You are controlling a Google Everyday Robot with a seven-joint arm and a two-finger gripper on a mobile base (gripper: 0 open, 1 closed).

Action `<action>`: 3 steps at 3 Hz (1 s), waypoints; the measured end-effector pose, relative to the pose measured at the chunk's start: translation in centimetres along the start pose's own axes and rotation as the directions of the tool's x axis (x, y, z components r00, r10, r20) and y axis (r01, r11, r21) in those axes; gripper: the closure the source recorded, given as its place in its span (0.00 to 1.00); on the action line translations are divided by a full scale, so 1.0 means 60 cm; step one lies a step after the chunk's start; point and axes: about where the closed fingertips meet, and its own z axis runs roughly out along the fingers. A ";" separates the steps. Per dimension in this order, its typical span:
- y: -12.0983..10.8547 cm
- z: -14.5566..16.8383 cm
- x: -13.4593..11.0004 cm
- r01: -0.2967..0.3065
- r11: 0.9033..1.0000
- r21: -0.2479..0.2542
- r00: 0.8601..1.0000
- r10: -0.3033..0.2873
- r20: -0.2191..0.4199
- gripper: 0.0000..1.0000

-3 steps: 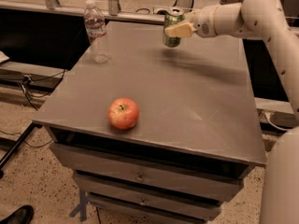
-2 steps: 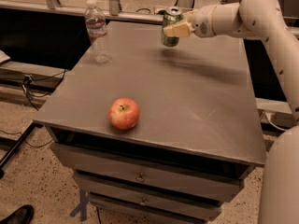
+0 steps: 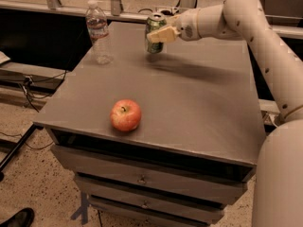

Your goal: Move green can near water bottle

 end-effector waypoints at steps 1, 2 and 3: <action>0.038 0.047 -0.014 0.009 0.998 -0.061 1.000 -0.009 0.000 1.00; 0.060 0.082 -0.022 0.016 0.995 -0.099 1.000 -0.016 -0.001 1.00; 0.079 0.109 -0.018 0.005 0.990 -0.138 1.000 -0.007 -0.018 0.82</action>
Offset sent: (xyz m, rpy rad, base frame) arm -0.0048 0.0862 -0.0075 -0.0034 0.0244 0.1380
